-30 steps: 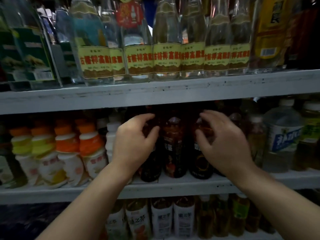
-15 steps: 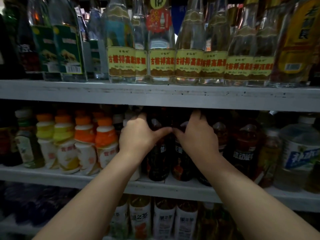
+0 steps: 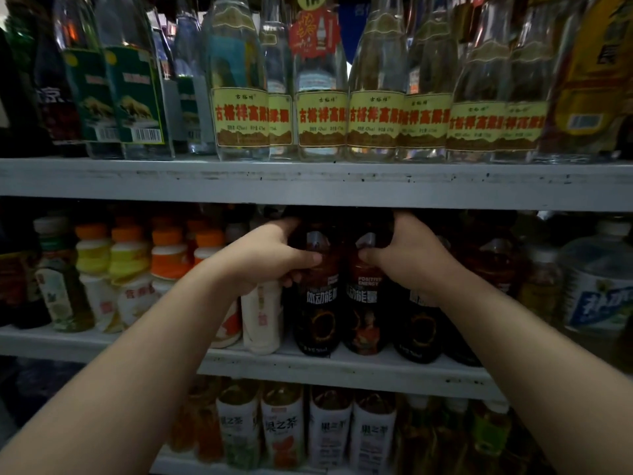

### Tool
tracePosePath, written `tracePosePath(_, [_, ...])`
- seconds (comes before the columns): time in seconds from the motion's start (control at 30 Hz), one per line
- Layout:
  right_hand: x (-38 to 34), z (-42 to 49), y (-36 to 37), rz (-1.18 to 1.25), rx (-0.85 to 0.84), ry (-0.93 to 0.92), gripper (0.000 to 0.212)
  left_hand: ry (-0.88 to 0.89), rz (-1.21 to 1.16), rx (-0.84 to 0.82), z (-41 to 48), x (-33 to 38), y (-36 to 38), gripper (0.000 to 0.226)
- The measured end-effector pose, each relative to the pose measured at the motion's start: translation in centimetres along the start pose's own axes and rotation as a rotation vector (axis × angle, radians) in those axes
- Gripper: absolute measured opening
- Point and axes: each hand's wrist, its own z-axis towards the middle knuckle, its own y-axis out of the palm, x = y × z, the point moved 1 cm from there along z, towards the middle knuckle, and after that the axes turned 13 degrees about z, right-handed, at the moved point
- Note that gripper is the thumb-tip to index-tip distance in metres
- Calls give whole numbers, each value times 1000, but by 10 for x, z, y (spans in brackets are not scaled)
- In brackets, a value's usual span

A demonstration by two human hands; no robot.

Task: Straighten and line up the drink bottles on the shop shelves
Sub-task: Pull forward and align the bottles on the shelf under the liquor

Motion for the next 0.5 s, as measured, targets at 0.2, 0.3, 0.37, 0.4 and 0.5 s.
tracePosePath(0.2, [-1, -2, 10, 2, 110, 0, 56, -57, 99, 220, 3, 2, 18, 58])
tracePosePath(0.3, [1, -4, 15, -175, 198, -101, 83, -33, 302, 398, 5, -2, 25, 79])
tracePosePath(0.37, [3, -4, 14, -194, 210, -107, 84, -8, 315, 412, 8, -2, 25, 74])
tracePosePath(0.4, [5, -3, 13, -172, 208, -113, 78, -6, 310, 398, 9, -3, 24, 67])
tracePosePath(0.5, [6, -2, 8, -115, 169, -123, 46, -31, 153, 266, 13, -7, 15, 42])
